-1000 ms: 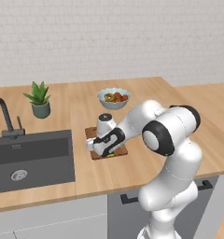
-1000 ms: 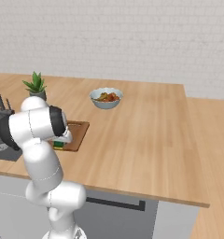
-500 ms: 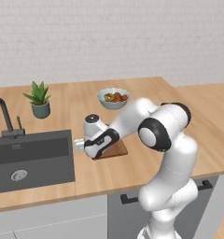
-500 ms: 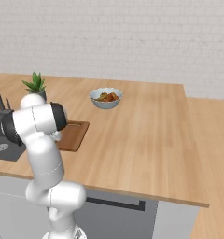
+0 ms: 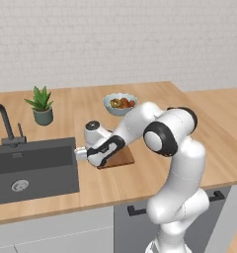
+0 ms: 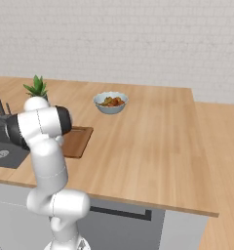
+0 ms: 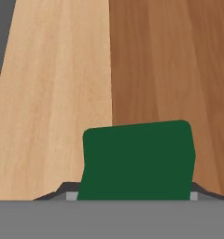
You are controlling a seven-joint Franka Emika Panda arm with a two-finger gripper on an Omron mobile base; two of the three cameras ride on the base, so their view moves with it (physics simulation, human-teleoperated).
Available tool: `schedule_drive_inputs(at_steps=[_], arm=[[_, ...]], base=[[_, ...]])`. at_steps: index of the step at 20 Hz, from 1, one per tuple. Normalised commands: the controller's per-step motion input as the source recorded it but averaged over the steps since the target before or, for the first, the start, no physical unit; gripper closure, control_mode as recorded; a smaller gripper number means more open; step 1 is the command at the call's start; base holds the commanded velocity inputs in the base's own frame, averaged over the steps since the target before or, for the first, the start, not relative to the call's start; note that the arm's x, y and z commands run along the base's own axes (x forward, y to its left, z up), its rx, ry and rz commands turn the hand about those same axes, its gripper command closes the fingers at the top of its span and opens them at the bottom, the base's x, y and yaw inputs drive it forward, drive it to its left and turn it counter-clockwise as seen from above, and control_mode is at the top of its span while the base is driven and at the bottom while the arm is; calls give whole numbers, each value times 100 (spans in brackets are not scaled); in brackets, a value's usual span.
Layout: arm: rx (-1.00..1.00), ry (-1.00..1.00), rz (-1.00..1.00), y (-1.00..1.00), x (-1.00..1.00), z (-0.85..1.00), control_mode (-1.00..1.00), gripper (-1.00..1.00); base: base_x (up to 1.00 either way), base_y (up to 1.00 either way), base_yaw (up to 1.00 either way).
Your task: Pick up the sponge from the counter and clean the cutting board by briefly scrubbing or pressing down on the cutting board. Once finished, release the sponge.
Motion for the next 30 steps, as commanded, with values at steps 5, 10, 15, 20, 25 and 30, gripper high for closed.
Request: schedule_drive_inputs(at_steps=[5, 10, 15, 20, 25, 30], arm=[[0, 0, 0, 0, 43, -3, -100, 100], [0, 0, 0, 0, 56, 0, -100, 100], [0, 0, 0, 0, 59, -1, -100, 100], [0, 0, 0, 0, 66, -8, -100, 100], [0, 0, -1, 0, 68, -20, -100, 100], [-2, 0, -1, -2, 46, -34, -100, 100]], base=[[0, 0, 0], [0, 0, 0], [0, 0, 0], [0, 0, 0], [0, 0, 0], [0, 0, 0]])
